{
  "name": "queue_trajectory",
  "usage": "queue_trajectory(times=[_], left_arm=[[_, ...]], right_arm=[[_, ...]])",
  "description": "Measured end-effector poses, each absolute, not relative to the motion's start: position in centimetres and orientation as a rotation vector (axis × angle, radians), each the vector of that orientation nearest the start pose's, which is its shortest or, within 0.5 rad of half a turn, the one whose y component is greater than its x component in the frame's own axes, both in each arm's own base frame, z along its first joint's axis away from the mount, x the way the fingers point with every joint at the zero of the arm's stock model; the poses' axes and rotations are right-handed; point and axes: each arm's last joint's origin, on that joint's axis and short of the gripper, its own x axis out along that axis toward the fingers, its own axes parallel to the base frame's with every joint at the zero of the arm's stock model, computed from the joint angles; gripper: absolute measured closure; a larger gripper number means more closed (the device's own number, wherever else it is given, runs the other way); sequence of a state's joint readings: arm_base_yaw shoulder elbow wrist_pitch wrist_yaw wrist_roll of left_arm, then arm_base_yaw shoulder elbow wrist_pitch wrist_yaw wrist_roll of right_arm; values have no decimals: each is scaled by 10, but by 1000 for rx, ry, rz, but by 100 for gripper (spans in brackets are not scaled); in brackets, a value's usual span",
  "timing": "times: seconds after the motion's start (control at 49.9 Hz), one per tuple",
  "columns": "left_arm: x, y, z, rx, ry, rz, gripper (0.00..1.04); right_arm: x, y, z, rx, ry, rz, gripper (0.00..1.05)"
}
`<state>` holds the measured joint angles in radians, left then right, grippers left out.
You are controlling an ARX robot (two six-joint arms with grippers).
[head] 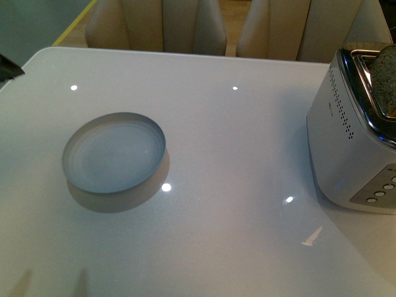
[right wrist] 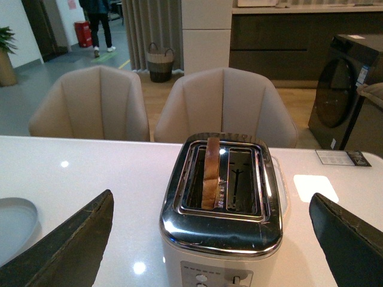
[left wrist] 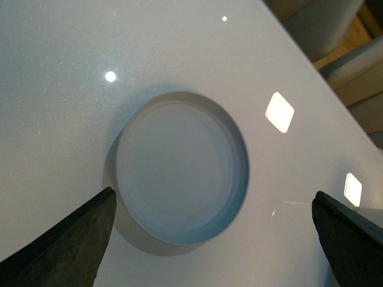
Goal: Left arm holds plate, right arm toasts bread
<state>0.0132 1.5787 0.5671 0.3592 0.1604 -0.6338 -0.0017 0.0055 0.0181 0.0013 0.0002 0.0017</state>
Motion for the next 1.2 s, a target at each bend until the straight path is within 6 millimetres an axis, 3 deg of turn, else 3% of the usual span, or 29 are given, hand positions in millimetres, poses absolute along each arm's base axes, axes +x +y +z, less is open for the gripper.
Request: queue_trajectory(times=[0.08,0.16,0.241,0.281,0.361,0.561,0.922,1.203], left_arm=[[261,-17,165,-619,599,36,8],[253,-19,159,-377,282,21,24],[235,-15,149,-225,162,11,36],[225,-14,155,-130,62,-4,47],[212,-7,165,-67,0,-18,63],[186,-1,162,-22,15,-3,102],[151,0,163,-14,12,-3,102],[136,0,167,-14,1,-3,102]], right_arm=[[97,0,169,2,-14,-2,9],[97,0,169,2,-14,-2,9],[97,0,169,2,-15,-3,9],[97,0,169,2,-13,-2,9],[97,0,169,2,-15,-1,9],[97,0,169,2,-15,-1,9],[97,0,169,2,-15,-2,9],[97,0,169,2,-15,-2,9]])
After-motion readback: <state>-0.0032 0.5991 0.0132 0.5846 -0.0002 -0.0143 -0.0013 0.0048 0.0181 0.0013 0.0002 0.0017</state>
